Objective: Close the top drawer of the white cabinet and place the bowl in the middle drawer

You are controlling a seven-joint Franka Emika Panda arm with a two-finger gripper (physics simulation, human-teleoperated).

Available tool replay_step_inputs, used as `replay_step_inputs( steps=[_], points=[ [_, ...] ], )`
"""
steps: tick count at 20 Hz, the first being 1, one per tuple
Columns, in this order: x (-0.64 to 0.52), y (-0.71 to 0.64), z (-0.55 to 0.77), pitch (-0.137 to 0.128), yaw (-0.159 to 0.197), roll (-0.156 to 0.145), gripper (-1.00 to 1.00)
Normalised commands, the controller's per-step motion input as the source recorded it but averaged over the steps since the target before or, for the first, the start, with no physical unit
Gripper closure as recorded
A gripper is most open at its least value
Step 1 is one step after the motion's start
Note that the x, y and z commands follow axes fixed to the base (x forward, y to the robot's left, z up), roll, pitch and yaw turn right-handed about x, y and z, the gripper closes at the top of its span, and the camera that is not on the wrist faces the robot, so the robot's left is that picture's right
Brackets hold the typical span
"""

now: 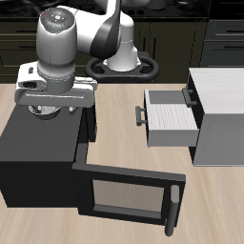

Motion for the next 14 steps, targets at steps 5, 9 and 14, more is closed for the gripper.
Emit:
replay_step_inputs(
  steps=[5, 9, 14],
  points=[
    [-0.01, 0.03, -0.12, 0.009, -0.009, 0.012, 1.0],
    [0.02, -0.02, 0.04, -0.008, -0.007, 0.002, 1.0],
    [-0.01, 0.0, 0.1, -0.013, 0.005, 0.002, 1.0]
  ],
)
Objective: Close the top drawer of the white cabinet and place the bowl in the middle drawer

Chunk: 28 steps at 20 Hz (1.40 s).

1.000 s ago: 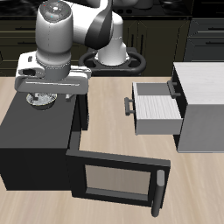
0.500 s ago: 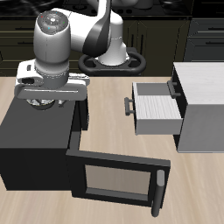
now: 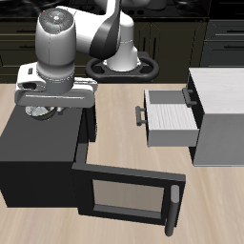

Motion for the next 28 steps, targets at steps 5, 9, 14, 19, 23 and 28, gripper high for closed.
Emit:
replay_step_inputs(
  steps=[5, 9, 14, 19, 23, 28],
  points=[
    [-0.14, 0.23, 0.1, -0.019, 0.047, 0.004, 1.0],
    [-0.12, 0.2, 0.15, -0.02, 0.035, 0.016, 1.0],
    [-0.12, 0.24, 0.19, -0.016, 0.048, 0.011, 1.0],
    [-0.12, 0.13, 0.18, -0.016, 0.027, 0.007, 1.0],
    [-0.17, 0.19, 0.29, -0.036, 0.032, -0.01, 1.0],
    [-0.07, 0.19, 0.23, -0.03, 0.068, -0.007, 1.0]
  ],
)
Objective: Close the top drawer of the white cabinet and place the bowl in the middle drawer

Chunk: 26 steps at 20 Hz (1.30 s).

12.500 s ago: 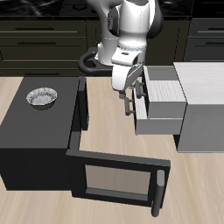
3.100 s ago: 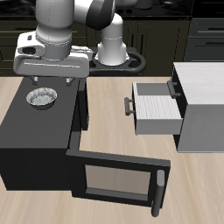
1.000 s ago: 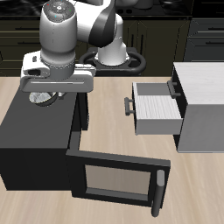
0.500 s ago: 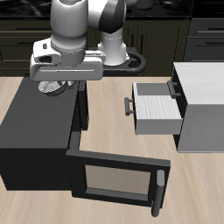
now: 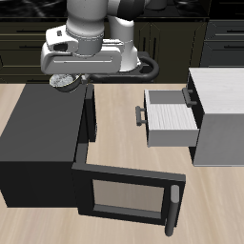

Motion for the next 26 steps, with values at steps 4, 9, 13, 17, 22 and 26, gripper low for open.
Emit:
replay_step_inputs(
  steps=[4, 9, 13, 17, 22, 26],
  points=[
    [-0.05, 0.11, 0.06, -0.013, 0.077, -0.022, 1.0],
    [-0.02, 0.12, 0.04, -0.006, 0.085, -0.024, 1.0],
    [-0.02, 0.13, 0.02, -0.02, 0.123, -0.024, 1.0],
    [0.0, 0.16, 0.1, -0.031, 0.133, -0.035, 1.0],
    [0.0, 0.13, 0.05, -0.021, 0.094, -0.014, 1.0],
    [0.0, 0.06, 0.01, -0.019, 0.104, -0.006, 1.0]
  ],
)
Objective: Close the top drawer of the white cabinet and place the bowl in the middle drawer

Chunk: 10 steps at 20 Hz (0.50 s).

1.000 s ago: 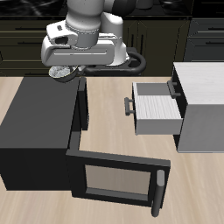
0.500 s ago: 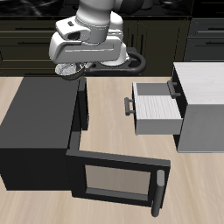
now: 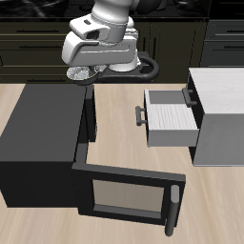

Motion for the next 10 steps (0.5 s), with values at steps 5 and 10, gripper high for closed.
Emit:
replay_step_inputs(
  steps=[5, 10],
  points=[
    [0.01, 0.1, -0.02, -0.016, 0.129, -0.004, 1.0],
    [0.04, 0.19, -0.03, -0.02, 0.175, 0.002, 1.0]
  ],
)
